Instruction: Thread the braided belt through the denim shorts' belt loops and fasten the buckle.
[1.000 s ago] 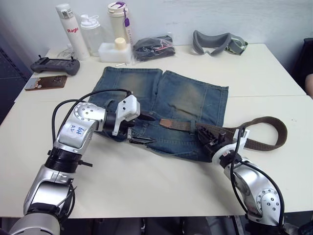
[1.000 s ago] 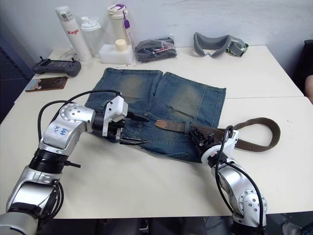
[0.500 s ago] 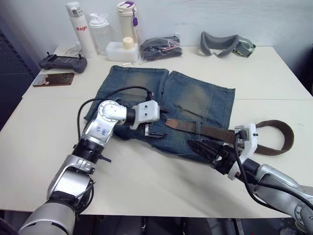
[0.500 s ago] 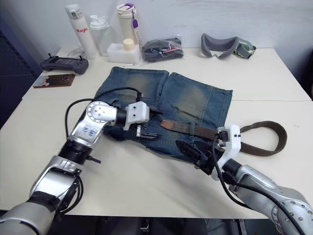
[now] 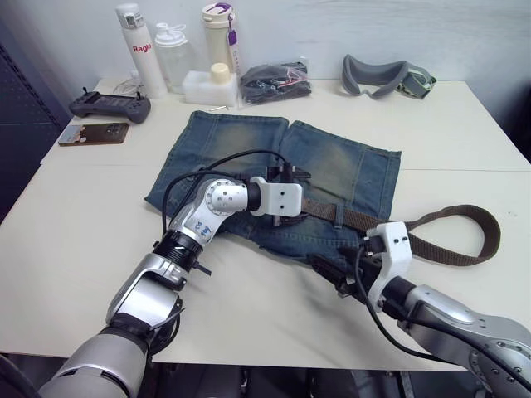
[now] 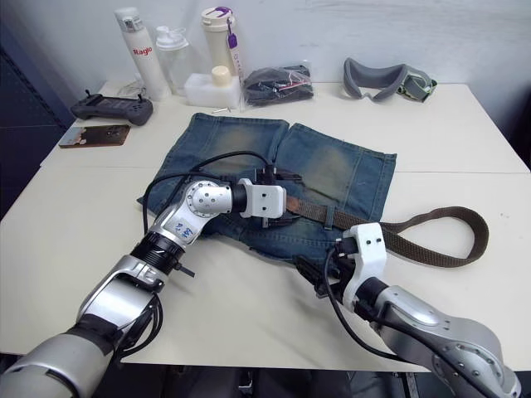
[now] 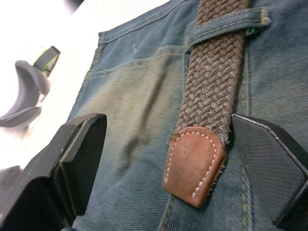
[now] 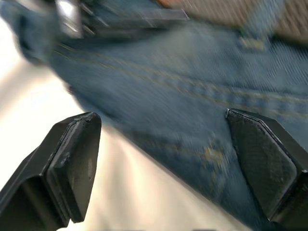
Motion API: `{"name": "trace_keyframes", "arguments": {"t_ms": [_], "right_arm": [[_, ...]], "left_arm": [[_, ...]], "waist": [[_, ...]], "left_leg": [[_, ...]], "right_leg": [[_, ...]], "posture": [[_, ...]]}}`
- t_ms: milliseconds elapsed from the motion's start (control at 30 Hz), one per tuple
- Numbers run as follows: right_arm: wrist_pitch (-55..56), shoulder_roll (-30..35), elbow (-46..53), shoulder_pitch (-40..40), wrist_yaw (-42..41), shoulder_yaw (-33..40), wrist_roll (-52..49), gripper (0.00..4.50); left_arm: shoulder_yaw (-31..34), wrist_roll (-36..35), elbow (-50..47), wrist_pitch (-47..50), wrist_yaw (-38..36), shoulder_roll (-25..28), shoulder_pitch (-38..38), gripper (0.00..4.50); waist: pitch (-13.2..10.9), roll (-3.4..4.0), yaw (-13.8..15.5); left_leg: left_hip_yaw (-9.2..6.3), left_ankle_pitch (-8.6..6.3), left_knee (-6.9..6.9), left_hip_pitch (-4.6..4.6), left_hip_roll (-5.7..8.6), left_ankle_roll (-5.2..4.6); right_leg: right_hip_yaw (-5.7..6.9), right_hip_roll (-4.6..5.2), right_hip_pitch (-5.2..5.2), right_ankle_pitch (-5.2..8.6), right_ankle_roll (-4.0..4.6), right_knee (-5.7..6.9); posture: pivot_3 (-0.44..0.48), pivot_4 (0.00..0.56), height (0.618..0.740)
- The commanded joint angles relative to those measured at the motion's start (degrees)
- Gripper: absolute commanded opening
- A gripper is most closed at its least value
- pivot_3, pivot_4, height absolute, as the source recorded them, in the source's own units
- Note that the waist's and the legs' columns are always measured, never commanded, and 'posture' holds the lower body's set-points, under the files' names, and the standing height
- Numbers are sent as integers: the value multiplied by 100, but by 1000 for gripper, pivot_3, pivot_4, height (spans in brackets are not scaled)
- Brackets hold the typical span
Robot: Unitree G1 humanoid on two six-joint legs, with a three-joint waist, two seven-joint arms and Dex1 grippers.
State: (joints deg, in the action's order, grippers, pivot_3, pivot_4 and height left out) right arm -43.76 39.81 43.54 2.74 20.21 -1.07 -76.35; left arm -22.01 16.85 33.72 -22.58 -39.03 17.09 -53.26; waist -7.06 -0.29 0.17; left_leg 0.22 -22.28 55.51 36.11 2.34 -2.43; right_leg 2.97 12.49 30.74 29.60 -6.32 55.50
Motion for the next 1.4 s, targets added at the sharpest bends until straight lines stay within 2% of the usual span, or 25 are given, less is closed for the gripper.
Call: {"name": "trace_keyframes", "arguments": {"t_ms": [33, 100, 300, 367, 433, 467, 500, 567, 600, 633, 733, 867, 1133, 1300, 1367, 1400], "right_arm": [[-2, -180, -67, 69, 72, 6, 260, 4474], [-1, -308, -149, 31, 107, 35, 396, 4500], [-92, -529, -247, -49, 118, 131, 503, 4500], [-102, -599, -300, -27, 120, 150, 479, 3953], [-188, -650, -408, 11, 152, 121, 545, 3274], [-241, -691, -478, 18, 203, 103, 582, 2574], [-294, -736, -547, 19, 272, 92, 598, 2235], [-406, -836, -662, 6, 403, 82, 623, 1111], [-451, -876, -697, -1, 444, 83, 630, 720], [-531, -917, -763, -13, 513, 66, 622, 71], [-739, -984, -917, -45, 618, 59, 608, 71], [-921, -993, -1027, -132, 566, 92, 639, 71], [-1180, -989, -1155, -349, 396, 153, 674, 71], [-1269, -953, -1164, -498, 191, 213, 733, 71], [-1287, -907, -1098, -631, 38, 253, 746, 0], [-1281, -804, -1014, -715, -140, 284, 787, 0]], "left_arm": [[91, -19, -70, -45, 6, 70, -65, 4250], [151, -201, -193, -31, -185, 107, 3, 3645], [141, -149, -269, -42, -219, 192, 80, 891], [153, -131, -336, -20, -200, 201, 95, 6], [168, -90, -406, -11, -160, 237, 92, 0], [178, -33, -432, -30, -112, 286, 68, 0], [199, 4, -460, -39, -73, 336, 40, 0], [269, 28, -564, -10, -37, 448, -9, 0], [291, 12, -626, 18, -58, 497, -15, 0], [346, -111, -844, 270, -265, 591, 9, 0], [509, -523, -1542, 988, -866, 830, 15, 0], [539, -465, -1966, 1360, -1326, 1391, 152, 0], [691, -285, -2254, 1703, -1338, 2096, 643, 0], [841, -411, -2451, 2066, -1236, 2076, 782, 0], [888, -468, -2386, 2148, -1170, 1991, 833, 800], [938, -493, -2314, 2202, -1152, 1985, 844, 975]], "waist": [[3, -3, -3], [4, -5, -7], [4, -5, -14], [4, -5, -15], [5, -5, -20], [5, -5, -22], [5, -6, -25], [6, -8, -38], [8, -10, -43], [10, -13, -47], [15, -18, -68], [23, -21, -82], [43, -43, -95], [43, -43, -113], [43, -43, -127], [43, -42, -137]], "left_leg": [[-2, 0, 0, -1, 2, 0], [-11, 0, -1, -2, 4, -3], [-35, 1, -6, -2, 23, -3], [-46, 2, -8, -2, 31, -4], [-51, 2, -11, -2, 38, -5], [-53, 3, -13, -2, 40, -7], [-54, 4, -14, -2, 41, -8], [-61, 7, -20, -3, 42, -6], [-66, 9, -23, -3, 42, -3], [-74, 10, -26, -6, 45, -2], [-118, 11, -31, -11, 64, 1], [-130, 11, -39, -34, 66, 3], [-137, 8, -41, -50, 84, 0], [-138, 8, -42, -53, 86, 0], [-138, 8, -43, -56, 86, 0], [-138, 8, -43, -56, 86, 0]], "right_leg": [[0, -1, -2, -1, -1, 0], [1, -5, -3, 0, -1, 0], [-2, -6, -3, 0, -2, 6], [-7, -6, -6, 0, -2, 6], [-11, -6, -7, 0, -2, 6], [-12, -6, -7, 0, -2, 7], [-12, -6, -7, 0, -2, 7], [-12, -6, -6, -1, -2, 7], [-12, -7, -6, -1, -2, 8], [-12, -7, -4, -1, -2, 8], [-13, -17, -3, 0, -3, 11], [-23, -31, -14, 1, -2, 11], [-47, -30, -16, 3, -1, 17], [-54, -30, -15, 3, -1, 17], [-55, -30, -15, 3, -1, 18], [-56, -29, -15, 3, -1, 19]], "posture": [[0, 150, 627], [0, 150, 627], [0, 150, 627], [0, 150, 627], [0, 150, 627], [0, 150, 627], [0, 150, 627], [0, 150, 627], [0, 150, 627], [0, 150, 627], [0, 150, 627], [0, 150, 627], [0, 150, 627], [0, 150, 627], [0, 150, 627], [0, 150, 627]]}}
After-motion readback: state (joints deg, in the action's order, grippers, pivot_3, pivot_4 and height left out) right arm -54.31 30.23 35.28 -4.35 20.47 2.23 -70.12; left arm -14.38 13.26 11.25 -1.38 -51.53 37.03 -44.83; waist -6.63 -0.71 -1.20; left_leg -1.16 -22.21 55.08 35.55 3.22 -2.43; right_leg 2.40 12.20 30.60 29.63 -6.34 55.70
